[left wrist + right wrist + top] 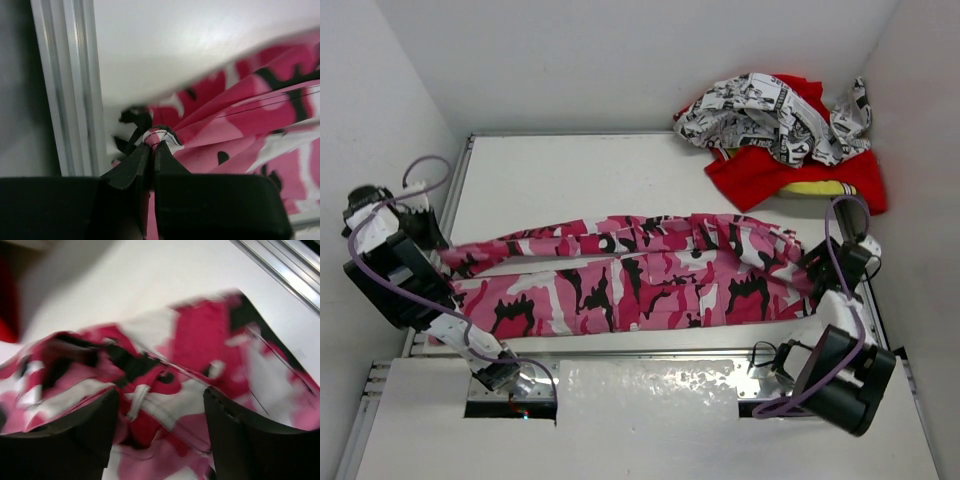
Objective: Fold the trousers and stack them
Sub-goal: Fold the trousers
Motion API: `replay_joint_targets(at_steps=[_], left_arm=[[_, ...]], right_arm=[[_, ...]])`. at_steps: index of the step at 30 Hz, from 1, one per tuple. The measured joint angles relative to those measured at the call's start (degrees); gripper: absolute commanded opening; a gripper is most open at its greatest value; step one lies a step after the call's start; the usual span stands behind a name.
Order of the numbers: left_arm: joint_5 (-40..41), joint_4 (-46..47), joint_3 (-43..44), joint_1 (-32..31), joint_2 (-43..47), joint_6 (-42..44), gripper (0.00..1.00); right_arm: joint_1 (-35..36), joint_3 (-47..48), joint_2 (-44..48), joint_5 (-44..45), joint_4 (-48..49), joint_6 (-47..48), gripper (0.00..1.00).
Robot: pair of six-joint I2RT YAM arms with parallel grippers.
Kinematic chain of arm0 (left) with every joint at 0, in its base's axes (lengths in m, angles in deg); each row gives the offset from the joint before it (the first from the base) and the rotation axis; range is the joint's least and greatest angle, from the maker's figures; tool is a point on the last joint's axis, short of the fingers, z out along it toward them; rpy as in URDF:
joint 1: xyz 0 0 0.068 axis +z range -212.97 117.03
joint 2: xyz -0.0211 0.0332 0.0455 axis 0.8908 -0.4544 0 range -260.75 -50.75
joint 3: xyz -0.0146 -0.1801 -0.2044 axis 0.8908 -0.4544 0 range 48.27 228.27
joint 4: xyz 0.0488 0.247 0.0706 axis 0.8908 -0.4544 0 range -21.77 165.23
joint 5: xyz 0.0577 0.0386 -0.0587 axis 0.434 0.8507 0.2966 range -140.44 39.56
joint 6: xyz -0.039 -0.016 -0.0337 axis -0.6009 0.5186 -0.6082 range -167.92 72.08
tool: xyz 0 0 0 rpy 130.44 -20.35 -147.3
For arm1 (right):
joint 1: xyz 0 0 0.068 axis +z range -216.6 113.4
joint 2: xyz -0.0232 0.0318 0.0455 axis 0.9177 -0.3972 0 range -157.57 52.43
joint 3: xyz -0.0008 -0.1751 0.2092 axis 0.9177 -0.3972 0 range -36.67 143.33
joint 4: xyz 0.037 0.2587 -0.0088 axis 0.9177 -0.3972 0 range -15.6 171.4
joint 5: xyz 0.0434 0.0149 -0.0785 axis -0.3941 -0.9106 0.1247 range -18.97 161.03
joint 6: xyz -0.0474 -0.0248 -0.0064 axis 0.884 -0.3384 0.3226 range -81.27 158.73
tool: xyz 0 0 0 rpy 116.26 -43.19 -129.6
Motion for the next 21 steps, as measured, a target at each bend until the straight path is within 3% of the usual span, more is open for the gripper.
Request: replay_joint_targets(at_steps=[5, 15, 18, 21], left_arm=[[3.06, -1.29, -9.97, 2.82, 0.79, 6.67, 0.0], [2.95, -1.05, -10.8, 2.36, 0.9, 11.41, 0.0], [2.86, -1.05, -10.73, 2.36, 0.9, 11.58, 0.0], [2.8, -1.07, -10.23, 2.36, 0.79, 11.56, 0.0]], right_arm=[[-0.31, -4.02, 4.22, 6.4, -2.38, -1.07, 0.74], [-0.5, 9.66, 10.91, 14.56, -12.22, -2.97, 0.67], [0.92, 16.22, 6.84, 12.55, -17.92, -4.55, 0.7], [7.08, 25.9, -2.03, 12.96, -24.7, -5.51, 0.78]])
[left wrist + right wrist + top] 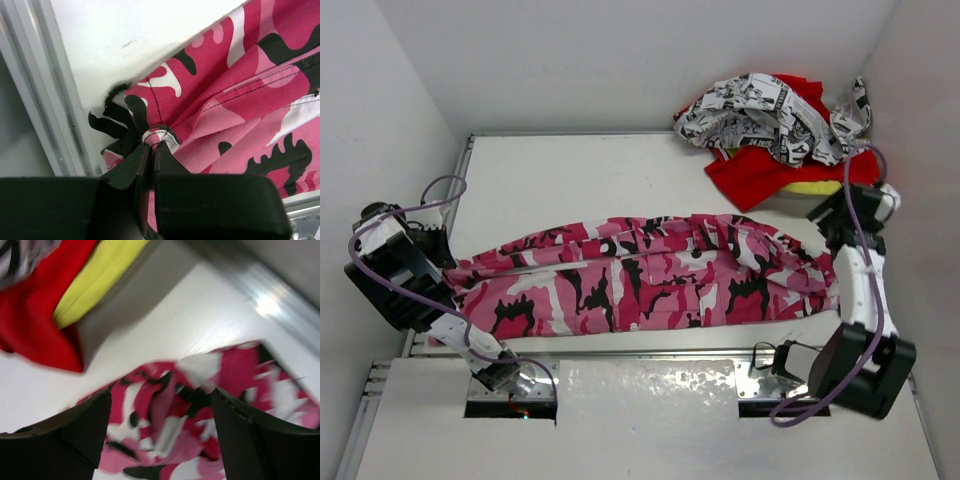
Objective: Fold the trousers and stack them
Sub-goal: Fold the trousers
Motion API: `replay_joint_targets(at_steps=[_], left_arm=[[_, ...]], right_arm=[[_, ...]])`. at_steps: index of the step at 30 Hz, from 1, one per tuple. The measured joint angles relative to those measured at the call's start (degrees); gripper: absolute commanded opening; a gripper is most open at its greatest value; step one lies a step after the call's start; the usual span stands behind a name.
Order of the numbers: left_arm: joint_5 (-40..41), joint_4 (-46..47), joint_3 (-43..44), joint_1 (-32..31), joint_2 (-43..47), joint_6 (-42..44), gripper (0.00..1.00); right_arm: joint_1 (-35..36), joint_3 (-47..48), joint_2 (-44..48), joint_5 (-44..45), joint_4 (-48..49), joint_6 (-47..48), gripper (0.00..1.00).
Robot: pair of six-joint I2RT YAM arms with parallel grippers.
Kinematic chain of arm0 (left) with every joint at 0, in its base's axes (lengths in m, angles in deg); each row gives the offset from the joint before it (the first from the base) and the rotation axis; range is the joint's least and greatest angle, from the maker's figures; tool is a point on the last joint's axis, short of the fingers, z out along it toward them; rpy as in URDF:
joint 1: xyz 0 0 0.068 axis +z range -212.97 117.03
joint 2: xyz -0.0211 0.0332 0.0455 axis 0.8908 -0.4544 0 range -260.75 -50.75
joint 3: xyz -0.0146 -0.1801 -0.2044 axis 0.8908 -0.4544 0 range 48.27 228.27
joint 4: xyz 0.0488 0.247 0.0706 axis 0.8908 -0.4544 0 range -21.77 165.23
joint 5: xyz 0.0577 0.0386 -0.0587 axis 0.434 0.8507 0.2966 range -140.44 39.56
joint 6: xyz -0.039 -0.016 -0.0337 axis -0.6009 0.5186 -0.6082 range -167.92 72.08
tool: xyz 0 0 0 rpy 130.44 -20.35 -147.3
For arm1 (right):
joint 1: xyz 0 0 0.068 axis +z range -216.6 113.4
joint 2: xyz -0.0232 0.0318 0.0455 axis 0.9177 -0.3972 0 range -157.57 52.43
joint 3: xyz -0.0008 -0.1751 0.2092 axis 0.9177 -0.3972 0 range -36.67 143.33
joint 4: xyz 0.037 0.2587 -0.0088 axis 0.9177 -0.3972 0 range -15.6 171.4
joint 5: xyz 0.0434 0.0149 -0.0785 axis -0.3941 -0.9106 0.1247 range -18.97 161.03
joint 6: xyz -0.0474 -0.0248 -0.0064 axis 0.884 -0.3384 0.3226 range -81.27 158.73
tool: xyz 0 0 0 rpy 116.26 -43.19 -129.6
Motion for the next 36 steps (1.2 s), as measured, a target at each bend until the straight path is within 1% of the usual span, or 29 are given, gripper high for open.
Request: replay_joint_targets(at_steps=[2, 4, 10, 13, 15, 16, 17, 19, 20, 22, 23, 30, 33, 36], left_arm=[[-0.04, 0.02, 0.52, 0.0, -0.09, -0.02, 0.0], [-0.11, 0.17, 0.83, 0.0, -0.09, -0.04, 0.0], [-0.04, 0.24, 0.83, 0.0, -0.09, -0.04, 0.0], [0.04, 0.26, 0.83, 0.0, -0.09, -0.07, 0.0], [0.02, 0.35, 0.83, 0.0, -0.09, -0.15, 0.0], [0.02, 0.44, 0.83, 0.0, -0.09, -0.24, 0.0], [0.02, 0.55, 0.83, 0.0, -0.11, -0.31, 0.0], [0.0, 0.7, 0.83, 0.0, -0.13, -0.55, 0.0], [0.0, 0.74, 0.83, 0.0, -0.15, -0.68, 0.0], [0.0, 0.72, 0.9, 0.0, -0.31, -0.79, 0.0], [0.02, 0.66, 1.05, 0.0, -0.42, -0.87, 0.0], [-0.24, 0.02, 4.0, 0.02, -0.55, -1.77, 0.0], [-1.09, -1.01, 7.48, 0.02, -0.92, -3.08, 0.0], [-3.15, -2.67, 12.92, 0.02, -1.53, -4.68, 0.0]], right_arm=[[4.15, 2.19, -4.0, -1.33, -1.95, -1.57, 0.8], [6.6, 2.12, -6.56, -2.89, -4.24, -3.76, 0.82], [7.85, 1.9, -13.92, -4.98, -9.84, -9.27, 0.83], [7.98, 1.9, -15.69, -5.35, -12.41, -10.86, 0.83], [8.17, 1.9, -15.8, -5.38, -13.38, -11.47, 0.81], [8.2, 1.9, -15.89, -5.46, -13.6, -11.78, 0.78], [8.24, 1.9, -16.13, -5.6, -13.57, -11.98, 0.65], [8.24, 1.9, -17.53, -6.14, -13.22, -12.22, 0.43], [8.24, 1.77, -18.78, -6.25, -12.68, -12.37, 0.22], [8.28, 1.05, -21.14, -6.36, -11.61, -12.85, 0.04], [8.37, 0.74, -22.14, -6.49, -11.34, -12.66, 0.0], [8.2, 2.12, -22.27, -4.37, -12.2, -10.12, 0.0], [6.99, 5.07, -20.35, -3.04, -13.62, -7.34, 0.0], [6.58, 9.94, -17.42, -0.81, -15.63, -4.39, 0.0]])
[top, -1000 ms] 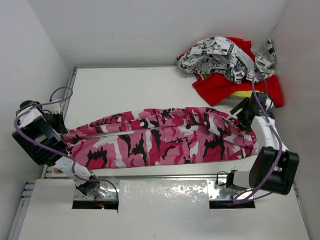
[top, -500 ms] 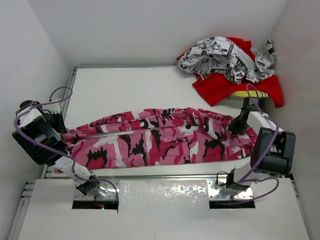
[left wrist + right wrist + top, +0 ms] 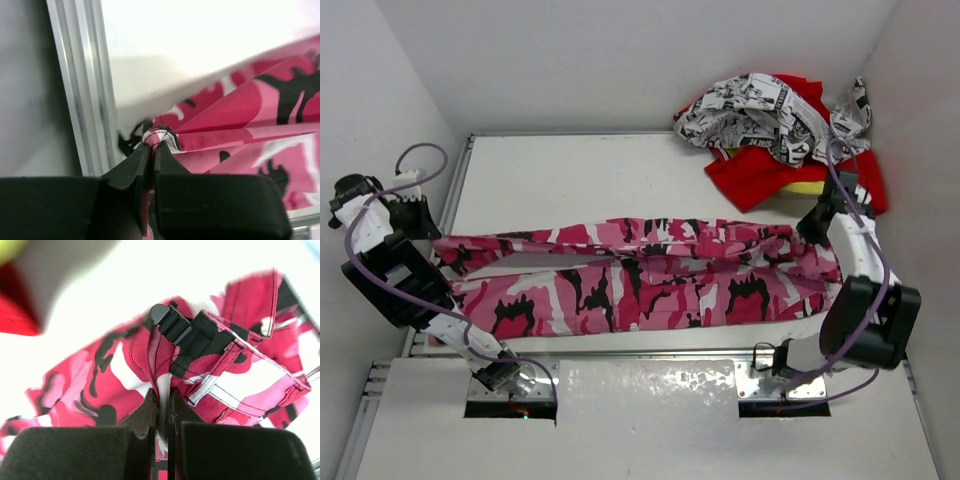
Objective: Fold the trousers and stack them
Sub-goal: Fold the trousers
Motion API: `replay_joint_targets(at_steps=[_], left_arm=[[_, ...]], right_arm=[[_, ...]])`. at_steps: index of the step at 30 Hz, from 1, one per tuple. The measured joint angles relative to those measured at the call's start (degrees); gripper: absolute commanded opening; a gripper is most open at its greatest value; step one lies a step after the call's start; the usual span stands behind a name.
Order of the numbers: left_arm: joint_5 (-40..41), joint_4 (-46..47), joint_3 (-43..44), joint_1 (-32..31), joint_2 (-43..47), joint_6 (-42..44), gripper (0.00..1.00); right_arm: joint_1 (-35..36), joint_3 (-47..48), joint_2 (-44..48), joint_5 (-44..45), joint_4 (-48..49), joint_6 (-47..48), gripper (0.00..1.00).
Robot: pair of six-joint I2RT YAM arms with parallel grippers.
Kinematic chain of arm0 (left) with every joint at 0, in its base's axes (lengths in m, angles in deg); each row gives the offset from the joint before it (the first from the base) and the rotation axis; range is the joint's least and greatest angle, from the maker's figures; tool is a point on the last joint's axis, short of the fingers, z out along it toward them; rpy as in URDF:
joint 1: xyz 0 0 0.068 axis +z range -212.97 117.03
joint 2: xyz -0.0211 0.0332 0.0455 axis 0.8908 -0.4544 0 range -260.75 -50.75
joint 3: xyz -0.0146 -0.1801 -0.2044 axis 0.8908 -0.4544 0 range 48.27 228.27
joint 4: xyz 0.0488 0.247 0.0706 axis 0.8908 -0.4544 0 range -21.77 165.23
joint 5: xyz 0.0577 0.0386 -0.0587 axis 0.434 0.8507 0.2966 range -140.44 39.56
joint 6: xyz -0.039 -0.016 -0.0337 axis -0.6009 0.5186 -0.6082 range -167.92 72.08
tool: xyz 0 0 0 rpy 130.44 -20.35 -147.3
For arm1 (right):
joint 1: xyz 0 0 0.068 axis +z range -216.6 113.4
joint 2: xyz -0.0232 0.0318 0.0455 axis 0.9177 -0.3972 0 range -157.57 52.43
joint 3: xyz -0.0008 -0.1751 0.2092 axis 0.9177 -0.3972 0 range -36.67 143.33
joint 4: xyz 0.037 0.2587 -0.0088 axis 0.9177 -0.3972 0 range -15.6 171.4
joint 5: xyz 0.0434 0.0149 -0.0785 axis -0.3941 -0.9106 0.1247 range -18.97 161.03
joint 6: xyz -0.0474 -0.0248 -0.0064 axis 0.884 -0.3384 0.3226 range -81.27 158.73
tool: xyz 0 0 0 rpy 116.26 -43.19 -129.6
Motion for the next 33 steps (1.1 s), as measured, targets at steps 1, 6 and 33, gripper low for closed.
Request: replay_joint_targets(at_steps=[1, 6, 33], left_arm=[[-0.61, -0.72, 1.49, 0.0, 0.0, -0.37, 0.0], [-2.47, -4.37, 6.8, 0.28, 0.46, -1.44, 0.0], [-0.94, -22.73, 10.71, 7.82, 6.1, 11.61, 0.0]], right_arm=[[0.13, 1.22, 1.62, 0.7, -0.48, 0.72, 0.0], [0.17, -1.46, 14.1, 7.23, -2.29, 0.17, 0.0], [-7.04, -9.05, 19.32, 14.49, 0.96, -0.96, 0.0]])
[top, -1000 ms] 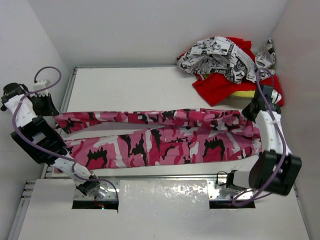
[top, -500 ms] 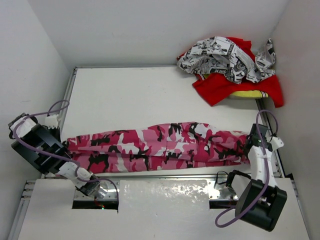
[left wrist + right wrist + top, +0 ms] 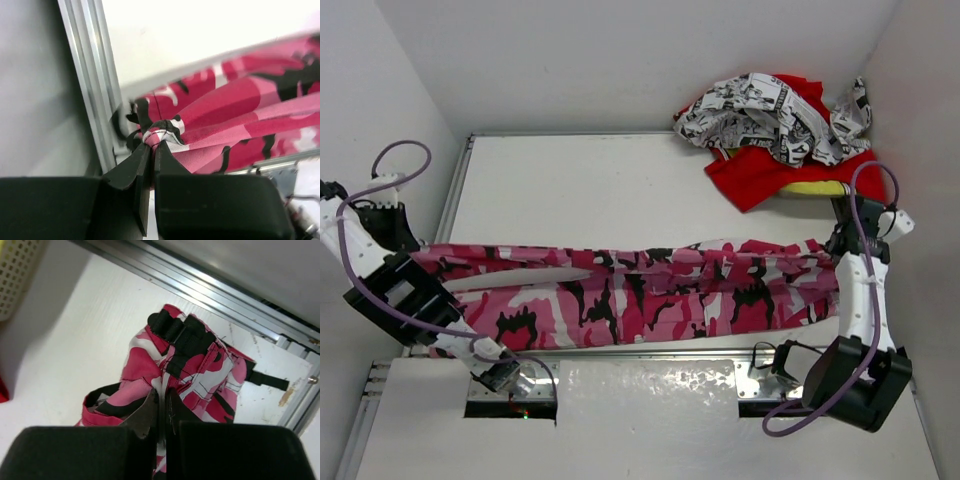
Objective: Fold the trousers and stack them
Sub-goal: Fold the trousers
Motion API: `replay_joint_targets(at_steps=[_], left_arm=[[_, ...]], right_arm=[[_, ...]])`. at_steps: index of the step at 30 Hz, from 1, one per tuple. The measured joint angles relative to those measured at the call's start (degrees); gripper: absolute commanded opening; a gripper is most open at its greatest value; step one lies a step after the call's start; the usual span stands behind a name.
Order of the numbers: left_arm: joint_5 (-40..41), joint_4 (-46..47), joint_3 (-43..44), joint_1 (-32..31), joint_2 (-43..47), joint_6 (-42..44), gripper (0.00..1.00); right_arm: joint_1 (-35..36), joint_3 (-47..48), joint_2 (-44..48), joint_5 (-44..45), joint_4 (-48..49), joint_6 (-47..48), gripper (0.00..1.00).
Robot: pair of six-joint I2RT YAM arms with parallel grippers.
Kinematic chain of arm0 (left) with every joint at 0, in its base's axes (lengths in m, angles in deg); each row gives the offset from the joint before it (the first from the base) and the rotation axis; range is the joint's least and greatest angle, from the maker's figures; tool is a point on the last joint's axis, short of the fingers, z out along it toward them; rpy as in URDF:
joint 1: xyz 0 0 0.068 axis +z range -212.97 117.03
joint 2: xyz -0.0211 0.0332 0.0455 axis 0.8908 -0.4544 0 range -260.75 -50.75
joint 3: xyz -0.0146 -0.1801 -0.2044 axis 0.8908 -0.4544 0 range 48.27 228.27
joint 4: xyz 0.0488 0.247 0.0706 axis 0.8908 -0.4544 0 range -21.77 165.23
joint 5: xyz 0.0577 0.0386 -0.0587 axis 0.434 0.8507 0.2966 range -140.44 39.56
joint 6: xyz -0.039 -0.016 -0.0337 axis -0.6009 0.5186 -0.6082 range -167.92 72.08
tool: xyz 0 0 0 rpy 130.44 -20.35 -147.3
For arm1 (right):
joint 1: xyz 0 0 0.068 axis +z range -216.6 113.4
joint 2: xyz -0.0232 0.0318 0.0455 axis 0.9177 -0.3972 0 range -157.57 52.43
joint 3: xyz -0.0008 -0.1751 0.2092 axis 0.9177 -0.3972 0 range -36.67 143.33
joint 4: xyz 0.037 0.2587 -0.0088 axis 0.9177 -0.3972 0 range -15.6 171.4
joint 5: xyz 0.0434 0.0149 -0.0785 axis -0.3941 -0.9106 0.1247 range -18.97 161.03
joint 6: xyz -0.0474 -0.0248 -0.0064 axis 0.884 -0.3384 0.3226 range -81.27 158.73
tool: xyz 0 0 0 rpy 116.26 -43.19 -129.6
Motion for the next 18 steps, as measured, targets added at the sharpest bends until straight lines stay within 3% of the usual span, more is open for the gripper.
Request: replay_joint_targets(at_steps=[6, 13, 18], left_arm=[[8.09, -0.24, -15.67, 3.3, 9.11, 9.25, 0.0], [21.31, 9.35, -37.77, 12.87, 9.2, 18.71, 0.0], [23.43, 11.47, -39.52, 13.79, 9.09, 21.03, 0.0]], right_arm=[[-1.46, -5.51, 1.36, 3.37, 1.73, 0.72, 0.0], [-3.87, -14.97, -1.46, 5.51, 1.77, 0.11, 0.0], [-6.69, -15.45, -3.52, 4.98, 1.81, 0.55, 0.0]])
